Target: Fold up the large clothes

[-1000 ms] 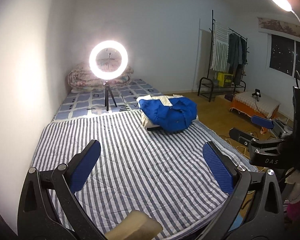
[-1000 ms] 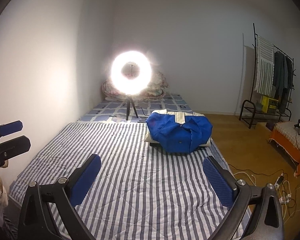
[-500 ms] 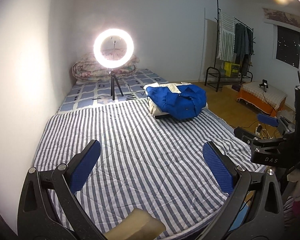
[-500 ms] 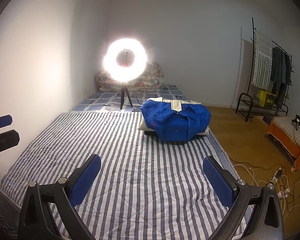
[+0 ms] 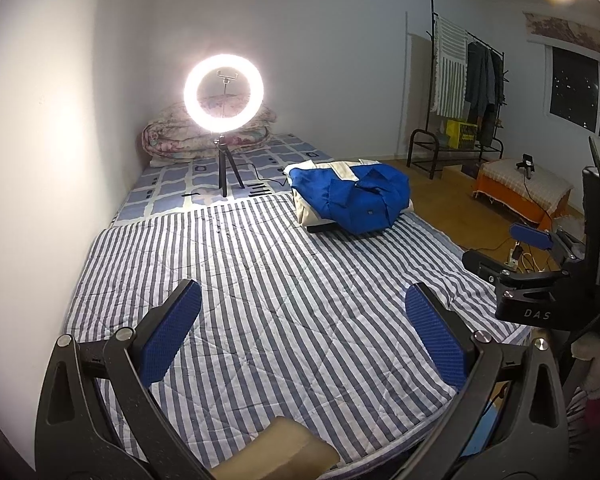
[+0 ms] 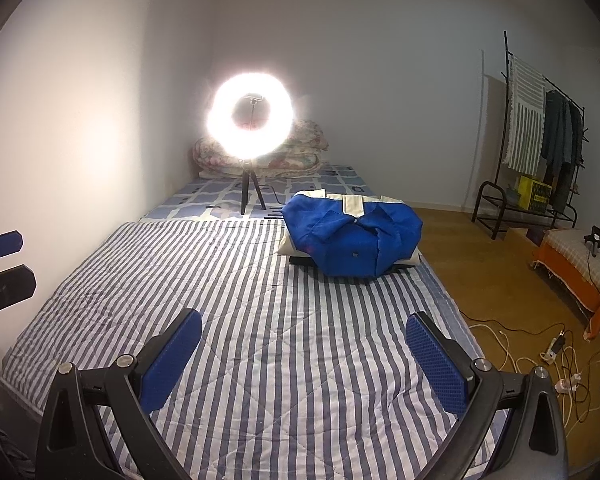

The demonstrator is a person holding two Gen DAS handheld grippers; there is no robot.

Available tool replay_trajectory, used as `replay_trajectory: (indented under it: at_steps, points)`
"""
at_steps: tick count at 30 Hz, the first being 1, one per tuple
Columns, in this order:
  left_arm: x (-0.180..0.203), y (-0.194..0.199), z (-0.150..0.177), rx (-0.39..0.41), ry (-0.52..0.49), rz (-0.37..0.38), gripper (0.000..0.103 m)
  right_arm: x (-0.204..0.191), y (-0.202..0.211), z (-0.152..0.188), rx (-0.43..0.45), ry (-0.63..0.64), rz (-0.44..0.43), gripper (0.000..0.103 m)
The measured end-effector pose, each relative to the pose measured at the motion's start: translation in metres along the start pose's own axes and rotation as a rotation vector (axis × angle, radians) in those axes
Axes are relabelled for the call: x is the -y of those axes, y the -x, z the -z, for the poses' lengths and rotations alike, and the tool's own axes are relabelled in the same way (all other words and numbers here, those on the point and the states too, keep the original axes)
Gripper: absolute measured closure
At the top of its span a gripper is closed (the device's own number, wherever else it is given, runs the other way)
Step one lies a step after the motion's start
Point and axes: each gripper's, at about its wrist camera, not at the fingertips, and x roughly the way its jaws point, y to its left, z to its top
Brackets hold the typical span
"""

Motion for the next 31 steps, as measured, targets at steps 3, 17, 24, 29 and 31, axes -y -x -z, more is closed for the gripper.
replay_trajectory:
  at_steps: [3,17,24,29,31]
  points:
    - [0.0022,0.0015,0.0018,0.003,-0.007,-0.001,0.000,-0.0005,0.0000,0.0006,-0.001,0.001,0.000,0.000]
    - [0.0037,0.0017,0.0031,-0.001,-0.009,-0.001,0.000,-0.0010,0.0000,0.0020,-0.002,0.003,0.002,0.000]
    - [0.0025,0.0010,0.0050,-0.001,-0.010,-0.004,0.000,-0.0017,0.0003,0.0024,-0.003,0.002,0.004,0.000]
    - [0.0031,0.0013,0.0057,0.006,-0.018,-0.006,0.000,-0.0038,0.0002,0.0054,-0.005,0.008,0.002,0.000]
    - [0.0029,0.0016,0.0067,0.006,-0.019,-0.002,0.000,-0.0040,0.0002,0.0059,-0.004,0.009,0.001,0.000]
